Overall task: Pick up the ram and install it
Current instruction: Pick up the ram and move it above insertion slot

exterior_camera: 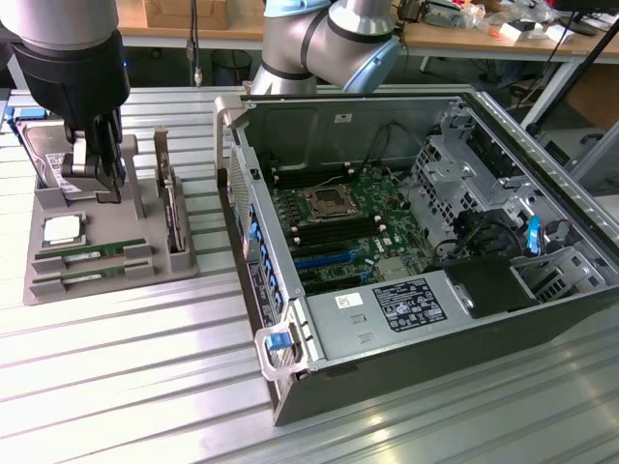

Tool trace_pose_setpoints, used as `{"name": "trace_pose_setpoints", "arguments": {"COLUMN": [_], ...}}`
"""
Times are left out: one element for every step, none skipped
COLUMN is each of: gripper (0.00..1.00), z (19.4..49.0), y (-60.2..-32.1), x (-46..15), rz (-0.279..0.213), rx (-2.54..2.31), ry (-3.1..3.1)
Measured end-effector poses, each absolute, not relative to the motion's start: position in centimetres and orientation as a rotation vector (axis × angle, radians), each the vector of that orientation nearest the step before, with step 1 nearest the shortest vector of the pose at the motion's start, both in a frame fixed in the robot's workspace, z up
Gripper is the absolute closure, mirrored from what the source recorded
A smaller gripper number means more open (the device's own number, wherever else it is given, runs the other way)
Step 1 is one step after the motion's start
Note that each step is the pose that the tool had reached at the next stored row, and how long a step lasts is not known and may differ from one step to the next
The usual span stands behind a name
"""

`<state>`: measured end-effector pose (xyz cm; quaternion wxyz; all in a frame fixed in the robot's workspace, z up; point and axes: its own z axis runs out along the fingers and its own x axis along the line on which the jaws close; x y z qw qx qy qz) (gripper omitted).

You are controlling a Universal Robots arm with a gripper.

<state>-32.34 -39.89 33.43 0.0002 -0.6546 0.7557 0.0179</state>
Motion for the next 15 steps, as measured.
{"name": "trace_pose_setpoints", "arguments": {"gripper": [0.70,0.70,0.70,0.70,0.70,0.70,0.70,0.70,0.70,0.70,0.70,0.70,0.70,0.70,0.70], "z": [33.34,33.25,33.21,33.12,33.09,33.05,32.96,32.77,32.70,32.68,32.60,32.57,32.53,32.50,32.46], "y": [-39.90,-39.90,-39.90,-39.90,-39.89,-39.90,-39.89,-39.90,-39.90,-39.89,-39.90,-39.90,-39.90,-39.89,-39.90], "x": [-32.34,-32.34,-32.34,-32.34,-32.34,-32.34,-32.34,-32.34,-32.34,-32.34,-32.34,-32.34,-32.33,-32.34,-32.34], "rz": [0.056,0.056,0.056,0.056,0.056,0.056,0.056,0.056,0.056,0.056,0.056,0.056,0.056,0.056,0.056], "rx": [-2.056,-2.056,-2.056,-2.056,-2.056,-2.056,-2.056,-2.056,-2.056,-2.056,-2.056,-2.056,-2.056,-2.056,-2.056], "ry": [2.374,2.374,2.374,2.374,2.374,2.374,2.374,2.374,2.374,2.374,2.374,2.374,2.374,2.374,2.374]}}
